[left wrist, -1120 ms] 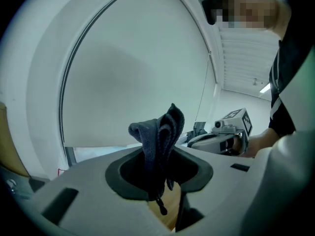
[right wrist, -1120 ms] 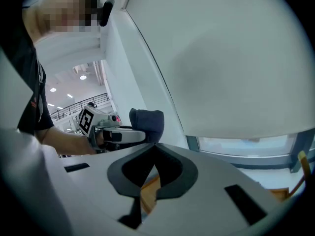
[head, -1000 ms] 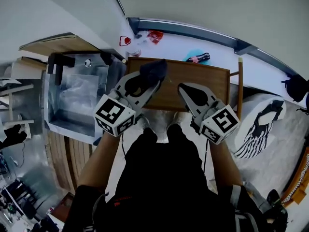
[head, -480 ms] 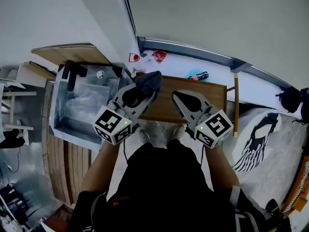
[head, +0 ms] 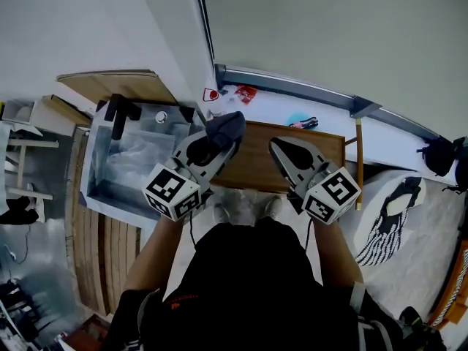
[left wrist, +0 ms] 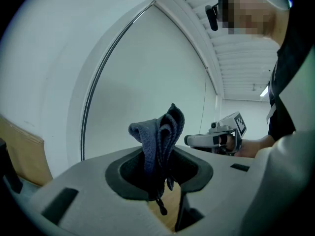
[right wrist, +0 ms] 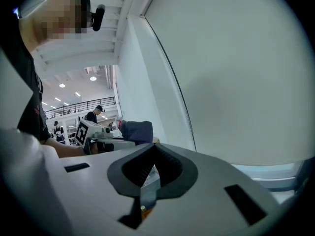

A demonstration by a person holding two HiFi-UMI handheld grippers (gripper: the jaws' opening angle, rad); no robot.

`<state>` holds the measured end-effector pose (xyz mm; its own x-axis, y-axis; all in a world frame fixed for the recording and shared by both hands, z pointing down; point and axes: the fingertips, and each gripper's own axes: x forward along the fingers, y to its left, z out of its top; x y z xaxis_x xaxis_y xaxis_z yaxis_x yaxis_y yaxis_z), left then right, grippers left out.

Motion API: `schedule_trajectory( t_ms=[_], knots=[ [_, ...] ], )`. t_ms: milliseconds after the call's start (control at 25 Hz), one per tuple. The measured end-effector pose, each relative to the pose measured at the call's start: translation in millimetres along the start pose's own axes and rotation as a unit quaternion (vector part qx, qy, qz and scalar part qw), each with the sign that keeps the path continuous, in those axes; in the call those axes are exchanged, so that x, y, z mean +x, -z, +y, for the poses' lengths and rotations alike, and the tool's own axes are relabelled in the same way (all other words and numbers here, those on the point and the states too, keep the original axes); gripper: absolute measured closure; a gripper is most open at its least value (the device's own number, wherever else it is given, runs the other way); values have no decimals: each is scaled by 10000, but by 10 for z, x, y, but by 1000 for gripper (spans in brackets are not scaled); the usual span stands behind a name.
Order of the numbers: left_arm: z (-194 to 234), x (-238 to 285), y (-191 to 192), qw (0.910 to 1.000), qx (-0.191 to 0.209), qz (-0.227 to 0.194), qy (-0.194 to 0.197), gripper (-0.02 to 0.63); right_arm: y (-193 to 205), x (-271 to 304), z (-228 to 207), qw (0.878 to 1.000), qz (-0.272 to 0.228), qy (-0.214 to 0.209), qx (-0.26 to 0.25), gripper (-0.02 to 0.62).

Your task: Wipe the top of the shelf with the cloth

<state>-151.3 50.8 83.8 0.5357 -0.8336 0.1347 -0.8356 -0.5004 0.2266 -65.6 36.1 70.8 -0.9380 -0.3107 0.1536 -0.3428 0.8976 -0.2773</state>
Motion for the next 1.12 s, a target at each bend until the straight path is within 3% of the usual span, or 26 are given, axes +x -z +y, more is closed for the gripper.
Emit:
schedule_trajectory(
  t_ms=[800,1120],
  knots=[
    [77,-129,102,9996,-277,-49,-7,471,59,109,76,9999,90,-33,57,592],
    [54,-112,99,9998,-179,-18,25,471,75,111,62,9999,114,-22,62,592]
  ],
)
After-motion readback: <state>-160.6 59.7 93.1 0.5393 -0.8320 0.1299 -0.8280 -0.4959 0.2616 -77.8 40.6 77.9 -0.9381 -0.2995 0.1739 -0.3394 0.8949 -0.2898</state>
